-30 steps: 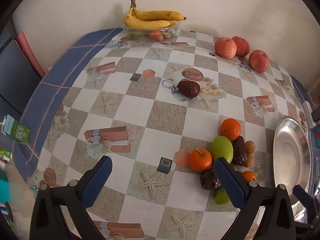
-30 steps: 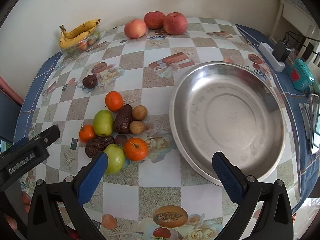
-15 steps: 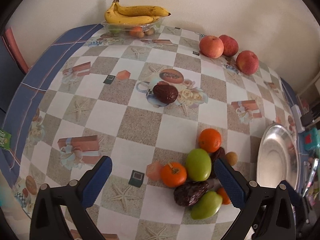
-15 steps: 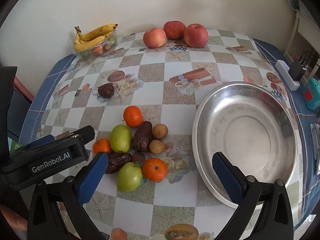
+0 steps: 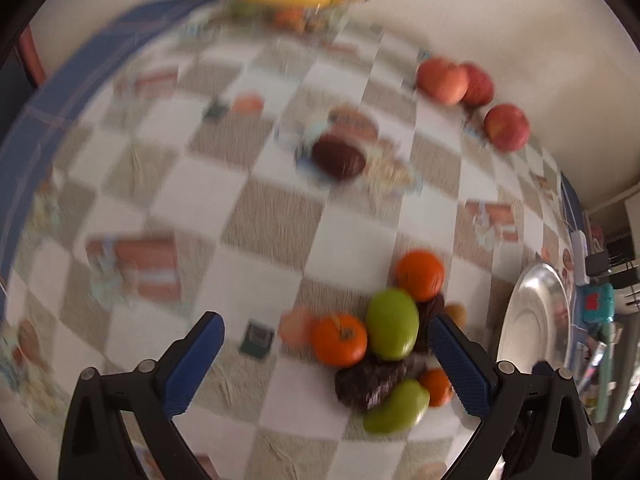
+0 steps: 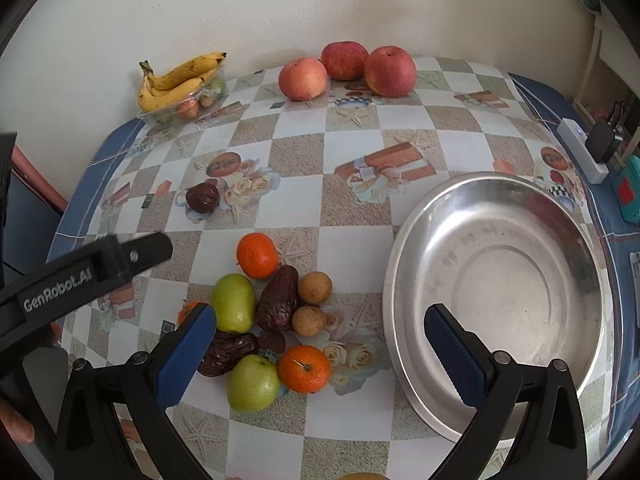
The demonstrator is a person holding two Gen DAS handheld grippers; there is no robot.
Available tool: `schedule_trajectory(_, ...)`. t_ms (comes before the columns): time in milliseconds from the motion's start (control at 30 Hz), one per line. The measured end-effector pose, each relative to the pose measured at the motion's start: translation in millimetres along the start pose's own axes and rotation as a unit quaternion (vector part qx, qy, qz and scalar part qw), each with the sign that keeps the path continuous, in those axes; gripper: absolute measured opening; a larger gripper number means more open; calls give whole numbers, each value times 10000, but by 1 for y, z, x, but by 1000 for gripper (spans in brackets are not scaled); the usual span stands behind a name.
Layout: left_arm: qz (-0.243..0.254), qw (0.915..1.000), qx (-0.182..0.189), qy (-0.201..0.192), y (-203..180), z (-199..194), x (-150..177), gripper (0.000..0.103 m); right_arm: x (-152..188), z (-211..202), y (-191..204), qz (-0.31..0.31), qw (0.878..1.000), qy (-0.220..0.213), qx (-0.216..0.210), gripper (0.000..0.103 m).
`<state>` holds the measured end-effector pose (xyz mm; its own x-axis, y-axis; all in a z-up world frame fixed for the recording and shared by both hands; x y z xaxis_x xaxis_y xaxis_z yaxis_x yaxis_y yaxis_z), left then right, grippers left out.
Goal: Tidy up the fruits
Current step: 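Grasp a dark red date with the left tool while the right tool grasps a tangerine, then carry both fruits over the steel plate and open both tools to drop them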
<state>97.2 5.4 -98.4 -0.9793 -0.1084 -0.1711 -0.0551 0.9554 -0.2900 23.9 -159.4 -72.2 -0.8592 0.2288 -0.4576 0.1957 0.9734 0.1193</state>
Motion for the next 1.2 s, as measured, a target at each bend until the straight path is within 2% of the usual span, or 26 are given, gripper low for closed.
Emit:
schedule_trajectory(67, -58, 9999, -51, 97, 5, 7, 7, 101, 3, 0, 0, -24, 10000, 31, -24, 99)
schedule_trajectory(133, 62, 9999, -79, 64, 2, 6, 13, 99, 6, -1, 1, -49, 10000, 53, -45, 77)
schedule_trajectory(200, 224, 9997, -3, 40, -3, 5, 18, 99, 9, 2, 2, -27, 9998, 138, -139, 68)
schedule_trajectory(367, 475, 9983, 152, 311, -17, 12, 32, 84, 19, 14, 6, 57, 9981, 476, -391, 59)
schedule_trajectory(500, 100, 9961, 433, 760, -12, 29, 37, 77, 28, 31, 3, 253, 9952, 809, -498, 48)
schedule_trajectory(600, -148, 9939, 600, 913, -6, 34, 39, 72, 32, 38, -1, 410, 9930, 950, -563, 44)
schedule_trajectory(667, -227, 9935, 667, 898, -5, 33, 39, 62, 32, 40, -3, 469, 9925, 972, -582, 41)
schedule_trajectory(700, -251, 9931, 683, 922, -5, 34, 39, 52, 33, 41, -3, 483, 9919, 1005, -601, 40)
schedule_trajectory(767, -416, 9906, 848, 987, -2, 34, 40, 45, 32, 41, -2, 550, 9912, 994, -686, 34)
schedule_trajectory(933, -525, 9907, 873, 906, 1, 28, 39, 42, 30, 37, -2, 650, 9904, 965, -753, 33)
schedule_trajectory(1200, -434, 9922, 1122, 329, -5, -4, 28, 40, 15, 3, -8, 726, 9938, 292, -788, 33)
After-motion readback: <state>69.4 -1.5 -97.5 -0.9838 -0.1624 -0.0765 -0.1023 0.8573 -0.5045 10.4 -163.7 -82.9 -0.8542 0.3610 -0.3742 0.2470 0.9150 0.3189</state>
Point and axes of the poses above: each gripper's, at about its wrist camera, not at the fingertips, and z roughly the way its jaws point, y to its left, x to its underside, the point moved 4 cm from there along z, roughly the way its jaws point, and after that the axes turned 5 degrees about -z, right-handed, at the moved point
